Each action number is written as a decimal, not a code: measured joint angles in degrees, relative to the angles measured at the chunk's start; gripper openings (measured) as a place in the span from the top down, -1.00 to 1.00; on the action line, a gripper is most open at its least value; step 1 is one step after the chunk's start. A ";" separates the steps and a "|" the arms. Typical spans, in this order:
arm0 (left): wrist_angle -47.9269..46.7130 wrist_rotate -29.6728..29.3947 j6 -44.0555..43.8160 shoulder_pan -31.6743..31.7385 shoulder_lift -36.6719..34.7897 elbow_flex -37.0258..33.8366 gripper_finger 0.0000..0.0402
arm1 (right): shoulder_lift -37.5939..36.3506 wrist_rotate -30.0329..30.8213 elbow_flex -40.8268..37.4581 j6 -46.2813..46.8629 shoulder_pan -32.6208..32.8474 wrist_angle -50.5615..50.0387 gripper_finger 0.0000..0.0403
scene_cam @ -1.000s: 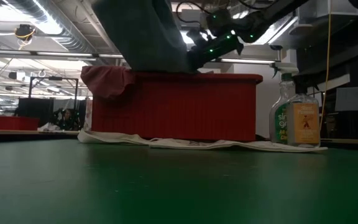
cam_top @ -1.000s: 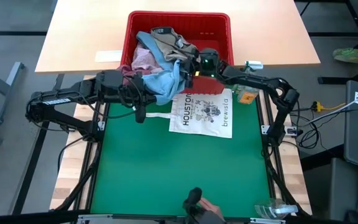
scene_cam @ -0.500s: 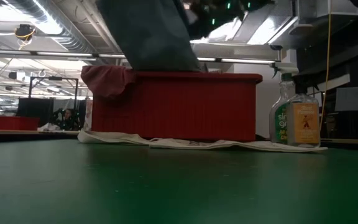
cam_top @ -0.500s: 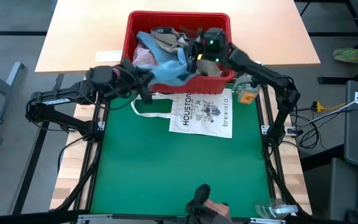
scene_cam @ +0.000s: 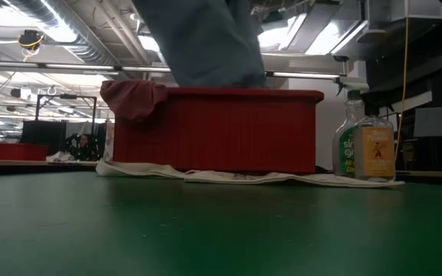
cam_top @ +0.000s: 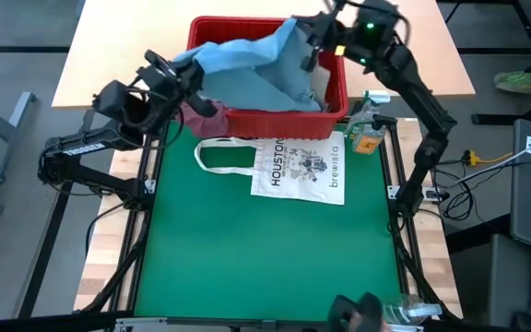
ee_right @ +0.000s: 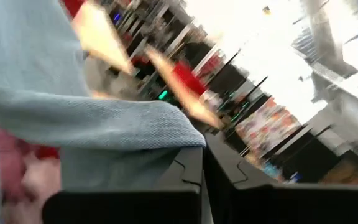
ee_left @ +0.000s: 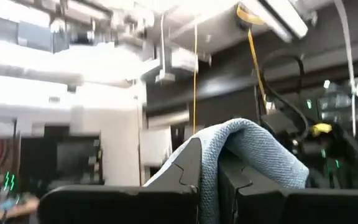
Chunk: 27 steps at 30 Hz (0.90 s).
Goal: Fold Laundry from Bin
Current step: Fold the blue pants from the red laundry basket
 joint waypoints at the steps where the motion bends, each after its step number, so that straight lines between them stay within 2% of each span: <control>1: 1.66 1.13 0.55 0.33 0.00 0.00 0.95 | -0.59 -0.13 -0.22 0.00 -0.08 0.16 0.98; 7: 6.20 6.82 1.03 2.17 0.00 0.00 0.95 | -2.82 -0.92 1.01 0.05 -0.02 -2.13 0.99; 14: 9.08 7.25 1.03 4.55 0.00 0.00 0.95 | -5.61 -1.05 1.10 0.07 -0.02 -0.85 0.99; 19: 9.91 12.78 1.01 5.60 -0.03 0.00 0.95 | -7.73 -1.07 1.18 0.13 0.02 -0.70 0.99; 22: 9.68 13.51 0.85 4.81 -0.61 0.00 0.95 | -9.75 -1.33 1.18 0.18 0.15 -2.07 0.99; 27: 7.71 16.79 -0.94 0.99 -1.42 0.00 0.95 | -13.70 -7.70 1.18 3.36 0.19 -6.48 0.99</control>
